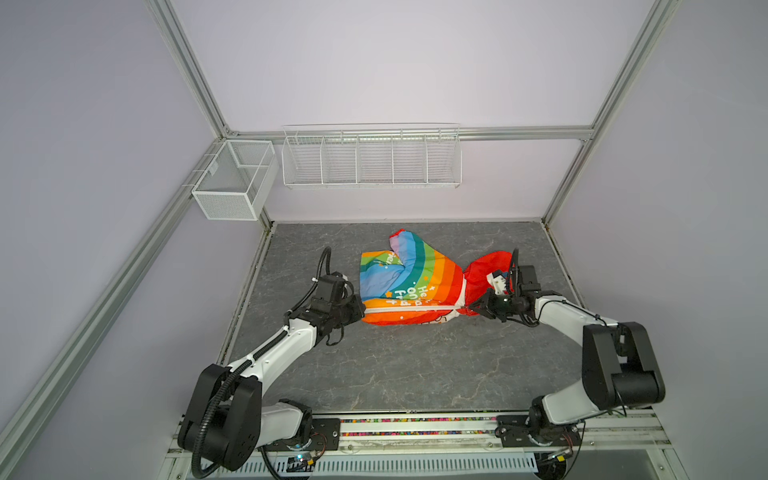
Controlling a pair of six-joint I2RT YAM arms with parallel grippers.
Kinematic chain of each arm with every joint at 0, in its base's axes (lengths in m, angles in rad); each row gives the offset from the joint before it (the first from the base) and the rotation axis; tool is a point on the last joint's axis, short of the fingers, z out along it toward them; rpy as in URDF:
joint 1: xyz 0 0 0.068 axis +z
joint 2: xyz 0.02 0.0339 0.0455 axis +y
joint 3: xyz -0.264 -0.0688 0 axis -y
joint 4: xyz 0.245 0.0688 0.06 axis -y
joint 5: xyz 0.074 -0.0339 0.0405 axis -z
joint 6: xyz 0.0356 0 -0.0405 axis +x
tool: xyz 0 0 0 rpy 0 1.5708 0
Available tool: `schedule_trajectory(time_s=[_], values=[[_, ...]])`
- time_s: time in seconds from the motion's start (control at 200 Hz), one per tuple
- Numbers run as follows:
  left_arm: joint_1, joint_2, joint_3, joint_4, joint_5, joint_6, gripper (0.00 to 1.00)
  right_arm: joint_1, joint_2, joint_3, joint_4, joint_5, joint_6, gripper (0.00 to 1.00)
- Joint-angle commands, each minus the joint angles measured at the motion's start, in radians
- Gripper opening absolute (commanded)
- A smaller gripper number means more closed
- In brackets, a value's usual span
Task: Zip up the jacket
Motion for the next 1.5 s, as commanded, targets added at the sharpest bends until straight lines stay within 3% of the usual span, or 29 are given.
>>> schedule_trajectory(time_s=[0.0,0.16,0.245,0.295,0.345,0.39,0.61,0.7,0.775,0.815,0.975,1.02,1.035,1.045,1.07,1.215,1.335,1.495], values=[[0.009,0.000,0.017,0.013,-0.028,0.006,0.00,-0.005,-0.013,0.005,0.019,0.033,-0.041,0.09],[0.008,0.018,0.028,-0.006,-0.028,0.012,0.00,-0.005,-0.024,0.037,-0.043,0.041,-0.070,0.23],[0.008,-0.001,0.034,-0.047,-0.052,0.015,0.40,-0.007,-0.061,0.045,-0.085,0.078,-0.087,0.45],[0.008,-0.019,0.038,-0.071,-0.059,0.022,0.58,-0.008,-0.095,0.049,-0.113,0.110,-0.095,0.58],[0.008,-0.041,0.050,-0.106,-0.074,0.028,0.93,-0.009,-0.134,0.061,-0.142,0.141,-0.105,0.68],[0.009,-0.062,0.064,-0.138,-0.087,0.042,1.00,-0.009,-0.169,0.078,-0.173,0.179,-0.117,0.73],[0.008,-0.183,0.179,-0.258,-0.198,0.122,1.00,-0.011,-0.327,0.228,-0.298,0.384,-0.183,0.84],[0.009,-0.231,0.236,-0.259,-0.276,0.188,1.00,-0.010,-0.362,0.307,-0.319,0.535,-0.180,0.85],[0.008,-0.258,0.270,-0.221,-0.320,0.259,1.00,-0.012,-0.369,0.367,-0.327,0.725,-0.118,0.85],[0.008,-0.271,0.280,-0.185,-0.295,0.307,1.00,-0.013,-0.377,0.380,-0.305,0.812,-0.095,0.84],[0.008,-0.303,0.274,-0.025,-0.283,0.400,1.00,-0.023,-0.414,0.351,-0.127,0.937,-0.050,0.84],[0.009,-0.311,0.273,0.016,-0.282,0.395,1.00,-0.023,-0.429,0.324,-0.072,1.001,-0.007,0.88],[0.009,-0.313,0.268,0.027,-0.284,0.391,1.00,-0.024,-0.434,0.315,-0.057,1.016,0.002,0.96],[0.008,-0.315,0.262,0.037,-0.285,0.387,1.00,-0.025,-0.437,0.309,-0.048,1.022,0.002,0.99],[0.009,-0.320,0.237,0.083,-0.287,0.384,0.99,-0.029,-0.446,0.298,-0.025,1.025,-0.010,0.89],[0.008,-0.357,0.143,0.265,-0.242,0.425,0.99,-0.052,-0.466,0.254,0.132,0.891,-0.129,0.89],[0.008,-0.337,0.088,0.326,-0.408,0.399,0.99,-0.052,-0.433,0.215,0.219,0.836,-0.165,0.89],[0.012,-0.275,-0.020,0.503,-0.607,0.411,0.99,-0.040,-0.337,0.114,0.352,0.913,-0.177,0.89]])
